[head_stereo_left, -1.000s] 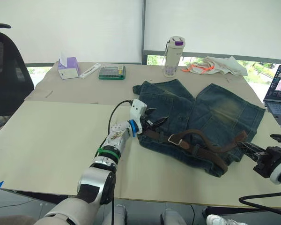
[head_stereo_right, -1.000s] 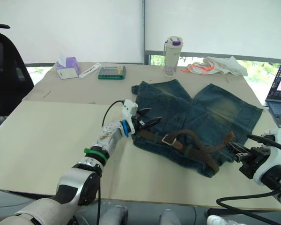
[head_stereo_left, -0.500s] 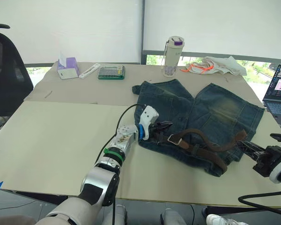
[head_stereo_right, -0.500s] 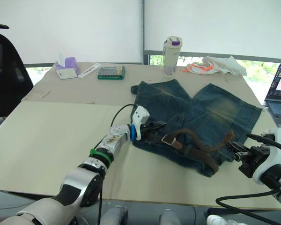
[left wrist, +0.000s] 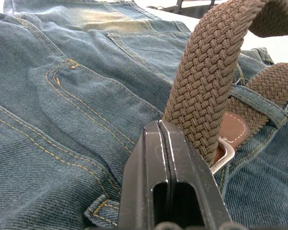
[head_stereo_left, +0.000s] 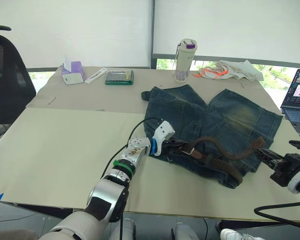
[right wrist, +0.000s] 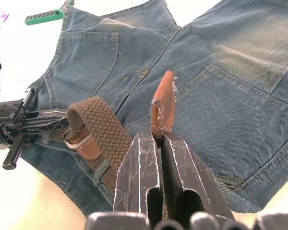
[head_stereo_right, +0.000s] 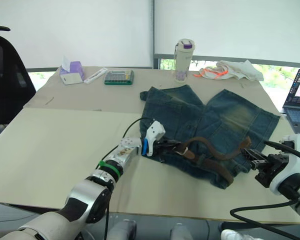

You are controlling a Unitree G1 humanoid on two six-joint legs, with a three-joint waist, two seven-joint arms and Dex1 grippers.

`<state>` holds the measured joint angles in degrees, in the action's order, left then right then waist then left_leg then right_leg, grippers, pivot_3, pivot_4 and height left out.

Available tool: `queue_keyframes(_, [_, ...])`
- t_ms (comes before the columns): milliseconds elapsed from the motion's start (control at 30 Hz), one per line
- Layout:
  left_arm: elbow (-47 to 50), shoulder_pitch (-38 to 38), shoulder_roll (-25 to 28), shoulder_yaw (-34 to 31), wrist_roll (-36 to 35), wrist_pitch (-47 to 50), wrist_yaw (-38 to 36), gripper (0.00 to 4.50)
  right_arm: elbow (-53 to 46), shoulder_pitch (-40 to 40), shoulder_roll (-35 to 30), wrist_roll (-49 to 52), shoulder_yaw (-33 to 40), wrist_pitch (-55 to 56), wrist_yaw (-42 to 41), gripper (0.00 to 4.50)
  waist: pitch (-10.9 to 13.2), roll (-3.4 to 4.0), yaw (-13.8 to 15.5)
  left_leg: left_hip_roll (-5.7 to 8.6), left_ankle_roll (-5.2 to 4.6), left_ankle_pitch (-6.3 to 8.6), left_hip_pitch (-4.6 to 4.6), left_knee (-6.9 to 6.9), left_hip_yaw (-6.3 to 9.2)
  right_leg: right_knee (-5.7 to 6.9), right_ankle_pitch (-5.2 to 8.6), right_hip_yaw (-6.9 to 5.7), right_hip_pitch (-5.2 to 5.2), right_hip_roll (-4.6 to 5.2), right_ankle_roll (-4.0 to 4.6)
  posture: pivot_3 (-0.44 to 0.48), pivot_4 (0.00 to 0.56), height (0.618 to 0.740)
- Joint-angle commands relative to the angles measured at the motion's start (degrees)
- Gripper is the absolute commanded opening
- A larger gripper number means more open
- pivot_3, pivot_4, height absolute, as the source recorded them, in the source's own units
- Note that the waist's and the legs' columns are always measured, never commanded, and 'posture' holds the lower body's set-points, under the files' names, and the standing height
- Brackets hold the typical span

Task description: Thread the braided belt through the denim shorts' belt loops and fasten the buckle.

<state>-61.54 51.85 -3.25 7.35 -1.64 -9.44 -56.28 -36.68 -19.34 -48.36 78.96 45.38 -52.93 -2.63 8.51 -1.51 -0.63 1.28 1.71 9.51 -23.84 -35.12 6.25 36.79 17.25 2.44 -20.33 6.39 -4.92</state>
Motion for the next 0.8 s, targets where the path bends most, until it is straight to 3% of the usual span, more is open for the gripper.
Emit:
queue_keyframes(33, [-2.85,0.54,-0.90,3.46,3.84,2.35,0.27,0.03,-1.62,0.08,0.04,0.68,1.16,1.60,-0.10,0.00,0.00,-0.01,0.03,0.00,0.00,0.00,0.00,0.00,0.00,0.00,0.00,0.00,0.01,0.00,0.00,0.000,0.150,0.740])
queue_keyframes(267, [-6.16,1.75,-1.38,10.91,10.99,6.40,-2.75,0.03,-1.57,0.69,-0.47,0.88,1.02,1.57,-0.07,0.00,0.03,-0.06,0.84,0.02,0.00,0.01,0.03,0.00,0.00,-0.10,0.01,-0.01,0.11,0.01,-0.02,0.000,0.150,0.740])
queue_keyframes(500, [-8.70,2.61,-3.15,13.13,14.11,9.05,0.70,0.03,-2.17,1.28,-0.25,1.28,-0.06,1.80,-0.13,0.00,-0.10,-0.26,1.68,0.04,-0.03,0.03,0.05,0.02,0.01,-0.20,0.02,-0.04,0.19,0.04,-0.03,0.000,0.150,0.740])
queue_keyframes(667, [-8.50,1.62,-3.67,14.75,15.34,9.80,-3.91,0.03,-1.92,2.10,-0.09,0.82,-1.05,2.09,-0.17,0.00,-0.24,-0.38,1.87,0.05,-0.03,0.04,0.07,0.02,0.01,-0.25,0.02,-0.04,0.23,0.06,-0.04,0.000,0.150,0.740])
queue_keyframes(800, [-7.43,1.12,-4.46,9.67,9.70,12.89,-6.05,0.03,-1.73,2.83,0.21,0.49,-1.97,2.32,-0.30,0.00,-0.33,-0.34,2.04,0.05,-0.10,0.08,0.07,0.07,0.02,-0.33,0.04,-0.05,0.25,0.06,-0.07,0.000,0.150,0.740])
